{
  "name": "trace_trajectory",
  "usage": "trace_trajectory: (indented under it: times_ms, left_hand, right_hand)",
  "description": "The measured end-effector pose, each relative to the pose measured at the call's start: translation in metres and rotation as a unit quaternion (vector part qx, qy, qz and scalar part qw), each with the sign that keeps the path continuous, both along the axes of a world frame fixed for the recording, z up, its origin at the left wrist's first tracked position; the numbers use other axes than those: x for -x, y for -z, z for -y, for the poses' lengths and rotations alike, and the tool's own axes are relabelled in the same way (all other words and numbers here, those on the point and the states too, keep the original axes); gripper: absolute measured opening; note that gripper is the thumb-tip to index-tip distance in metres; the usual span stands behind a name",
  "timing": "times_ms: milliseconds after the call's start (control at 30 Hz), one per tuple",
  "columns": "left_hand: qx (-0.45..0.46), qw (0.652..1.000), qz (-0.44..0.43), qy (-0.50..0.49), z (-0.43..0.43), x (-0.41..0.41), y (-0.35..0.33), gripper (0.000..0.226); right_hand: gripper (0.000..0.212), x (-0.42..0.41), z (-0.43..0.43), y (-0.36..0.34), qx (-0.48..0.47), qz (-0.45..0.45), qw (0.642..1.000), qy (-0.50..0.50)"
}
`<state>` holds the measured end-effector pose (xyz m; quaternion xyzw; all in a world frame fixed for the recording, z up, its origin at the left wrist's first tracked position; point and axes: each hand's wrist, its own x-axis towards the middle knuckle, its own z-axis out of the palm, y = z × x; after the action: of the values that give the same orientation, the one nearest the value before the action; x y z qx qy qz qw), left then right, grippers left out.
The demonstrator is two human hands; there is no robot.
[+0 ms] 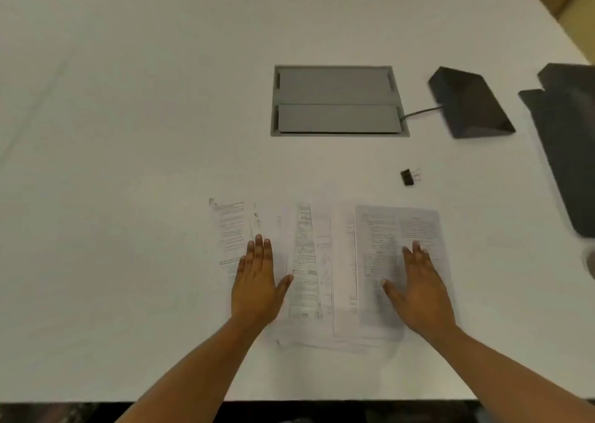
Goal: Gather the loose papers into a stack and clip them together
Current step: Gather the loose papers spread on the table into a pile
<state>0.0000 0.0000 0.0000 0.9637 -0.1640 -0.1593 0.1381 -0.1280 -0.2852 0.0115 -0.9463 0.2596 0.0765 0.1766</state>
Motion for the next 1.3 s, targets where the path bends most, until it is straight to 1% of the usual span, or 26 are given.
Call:
trace_trajectory:
  times_ms: [67,133,233,367,467,500,567,633,667,767,800,867,933,1033,1067,1100,1167,1233,1300]
  left_hand:
    - [-0.026,0.999,-0.032,0.010,0.002,0.005,0.004,0.092]
    - [-0.039,0.998,-0.047,-0.001,0.002,0.009,0.007,0.090]
    - [-0.031,0.999,-0.040,-0.018,0.010,0.011,0.002,0.089]
    - [0.033,0.998,-0.020,-0.039,0.025,0.022,-0.012,0.081]
    - [0.098,0.993,-0.038,-0.061,0.041,0.043,-0.023,0.072]
    - [0.128,0.987,-0.061,-0.079,0.047,0.050,-0.026,0.068]
    - [0.174,0.968,-0.140,-0.114,0.062,0.063,-0.032,0.063]
    - [0.177,0.951,-0.220,-0.128,0.076,0.071,-0.033,0.065]
    - [0.171,0.945,-0.246,-0.134,0.083,0.072,-0.033,0.067]
    - [0.172,0.923,-0.295,-0.179,0.100,0.069,-0.033,0.071]
    - [0.185,0.908,-0.315,-0.206,0.104,0.067,-0.034,0.065]
    - [0.212,0.883,-0.340,-0.243,0.110,0.062,-0.036,0.040]
    - [0.218,0.884,-0.343,-0.232,0.112,0.058,-0.034,0.025]
    - [0.206,0.896,-0.326,-0.220,0.114,0.055,-0.032,0.019]
    - [0.215,0.892,-0.323,-0.232,0.114,0.055,-0.033,0.017]
    - [0.237,0.879,-0.328,-0.250,0.112,0.055,-0.034,0.016]
    - [0.286,0.845,-0.352,-0.282,0.106,0.056,-0.037,0.015]
    - [0.313,0.821,-0.377,-0.293,0.098,0.058,-0.039,0.015]
    - [0.334,0.798,-0.403,-0.299,0.091,0.060,-0.039,0.015]
  right_hand:
    - [0.090,0.004,0.000,0.003,-0.001,-0.034,0.999,-0.004]
    - [0.092,0.010,0.001,0.008,-0.016,-0.059,0.998,-0.009]
    - [0.094,0.017,-0.001,0.011,-0.032,-0.051,0.998,-0.004]
    - [0.094,0.028,-0.003,0.011,-0.041,-0.045,0.998,0.025]
    - [0.094,0.039,-0.004,0.016,-0.040,-0.064,0.997,0.030]
    - [0.093,0.041,-0.004,0.016,-0.036,-0.073,0.996,0.025]
    - [0.091,0.044,-0.006,0.017,-0.029,-0.087,0.996,0.015]
    - [0.091,0.045,-0.009,0.017,-0.030,-0.087,0.996,0.013]
    - [0.091,0.046,-0.010,0.017,-0.030,-0.086,0.996,0.011]
    - [0.090,0.051,-0.017,0.015,-0.029,-0.090,0.996,-0.008]
    - [0.089,0.053,-0.019,0.014,-0.031,-0.090,0.995,-0.012]
    - [0.088,0.057,-0.022,0.013,-0.034,-0.083,0.996,-0.018]
    - [0.086,0.059,-0.024,0.012,-0.038,-0.081,0.995,-0.030]
    - [0.085,0.059,-0.022,0.009,-0.061,-0.059,0.996,-0.038]
    - [0.084,0.057,-0.018,0.006,-0.072,-0.043,0.996,-0.021]
    - [0.083,0.055,-0.013,0.002,-0.078,-0.027,0.997,0.010]
    - [0.079,0.049,0.000,-0.005,-0.099,-0.005,0.989,0.112]
    - [0.074,0.043,0.013,-0.011,-0.160,0.002,0.959,0.233]
    - [0.066,0.039,0.024,-0.014,-0.234,0.005,0.921,0.312]
